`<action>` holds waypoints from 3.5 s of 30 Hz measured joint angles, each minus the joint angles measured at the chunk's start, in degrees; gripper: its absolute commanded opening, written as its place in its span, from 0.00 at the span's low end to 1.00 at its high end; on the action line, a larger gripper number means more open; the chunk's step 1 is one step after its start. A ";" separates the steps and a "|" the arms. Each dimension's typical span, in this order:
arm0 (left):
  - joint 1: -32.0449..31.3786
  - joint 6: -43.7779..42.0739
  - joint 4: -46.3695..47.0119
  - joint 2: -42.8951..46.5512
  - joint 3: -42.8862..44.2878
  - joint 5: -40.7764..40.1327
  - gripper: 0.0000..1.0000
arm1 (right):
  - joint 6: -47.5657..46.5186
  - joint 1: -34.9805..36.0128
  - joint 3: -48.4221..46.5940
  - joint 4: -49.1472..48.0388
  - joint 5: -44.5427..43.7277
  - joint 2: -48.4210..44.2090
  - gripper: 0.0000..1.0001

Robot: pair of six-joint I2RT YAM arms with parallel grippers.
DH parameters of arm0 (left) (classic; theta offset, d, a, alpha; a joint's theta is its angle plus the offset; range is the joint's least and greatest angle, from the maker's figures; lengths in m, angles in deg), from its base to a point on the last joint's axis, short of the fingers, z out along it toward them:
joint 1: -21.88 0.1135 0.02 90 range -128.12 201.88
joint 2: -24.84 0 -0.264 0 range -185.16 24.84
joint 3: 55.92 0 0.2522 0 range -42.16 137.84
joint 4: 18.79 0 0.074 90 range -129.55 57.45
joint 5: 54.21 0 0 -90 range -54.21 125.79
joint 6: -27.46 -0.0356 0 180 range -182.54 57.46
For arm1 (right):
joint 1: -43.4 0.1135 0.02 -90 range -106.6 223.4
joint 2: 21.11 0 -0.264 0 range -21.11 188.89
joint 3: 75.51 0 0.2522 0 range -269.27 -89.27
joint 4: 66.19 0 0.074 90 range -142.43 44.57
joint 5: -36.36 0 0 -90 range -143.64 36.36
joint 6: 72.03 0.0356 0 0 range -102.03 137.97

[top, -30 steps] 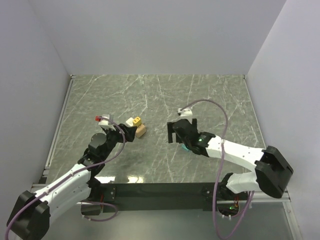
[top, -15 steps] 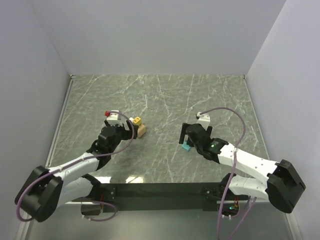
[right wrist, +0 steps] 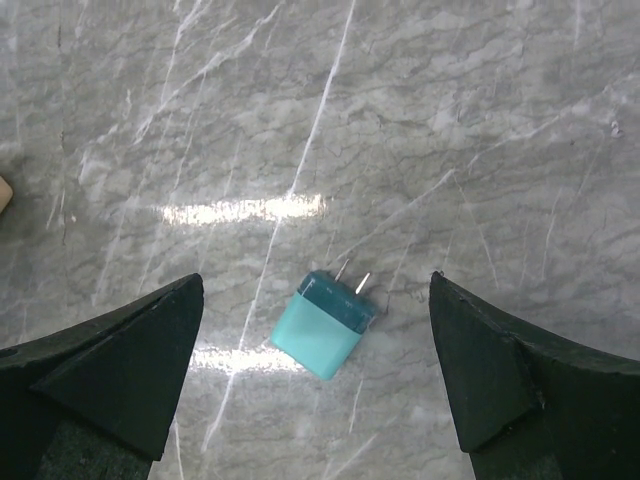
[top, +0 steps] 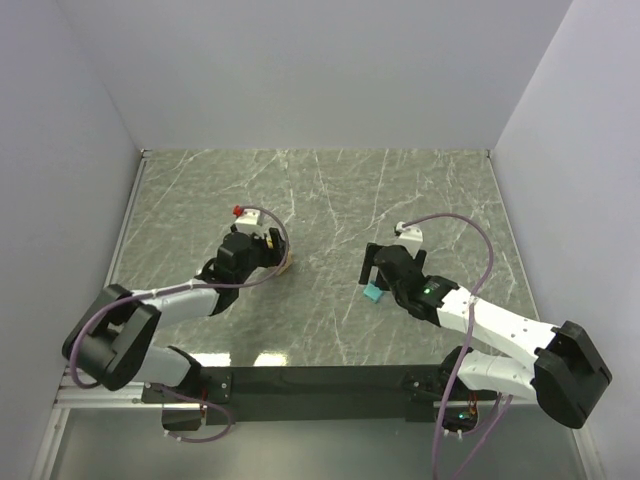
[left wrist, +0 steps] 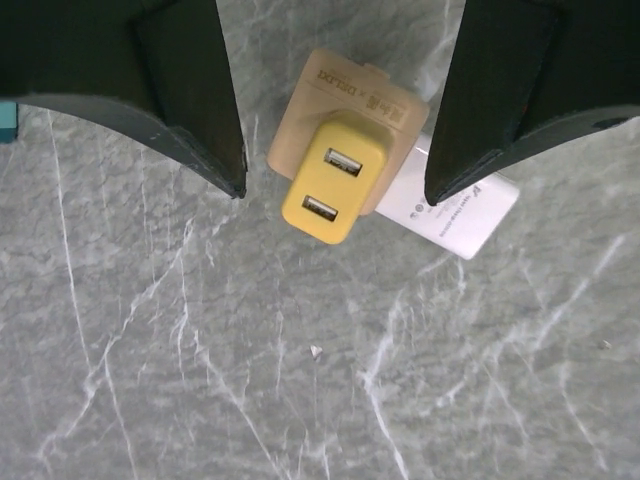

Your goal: Insert the plug

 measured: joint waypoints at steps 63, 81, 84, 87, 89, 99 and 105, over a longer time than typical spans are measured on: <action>2.73 8.76 -20.92 -4.57 17.09 31.74 0.04 | -41.05 1.53 -12.37 -26.56 41.88 22.40 0.77; 3.72 8.76 -20.50 2.05 15.98 29.59 0.90 | -34.80 1.49 -18.14 -27.08 42.97 28.52 0.00; 3.85 8.41 -20.02 6.16 15.45 27.58 0.93 | -32.04 0.20 -18.16 -26.14 43.36 28.74 0.00; 3.67 8.07 -18.80 10.12 14.34 25.79 0.94 | -29.16 -1.86 -18.40 -25.14 44.30 29.09 0.00; 3.41 7.54 -17.94 12.72 13.20 24.68 0.93 | -26.71 -3.45 -18.86 -24.74 45.38 29.46 0.00; 3.19 2.16 -11.34 20.94 4.72 23.45 0.88 | -16.11 -9.27 -23.74 -23.26 55.06 29.51 0.00; 2.91 -2.71 -6.73 20.90 -0.61 25.55 0.88 | -9.35 -12.20 -25.53 -25.07 63.95 29.66 0.00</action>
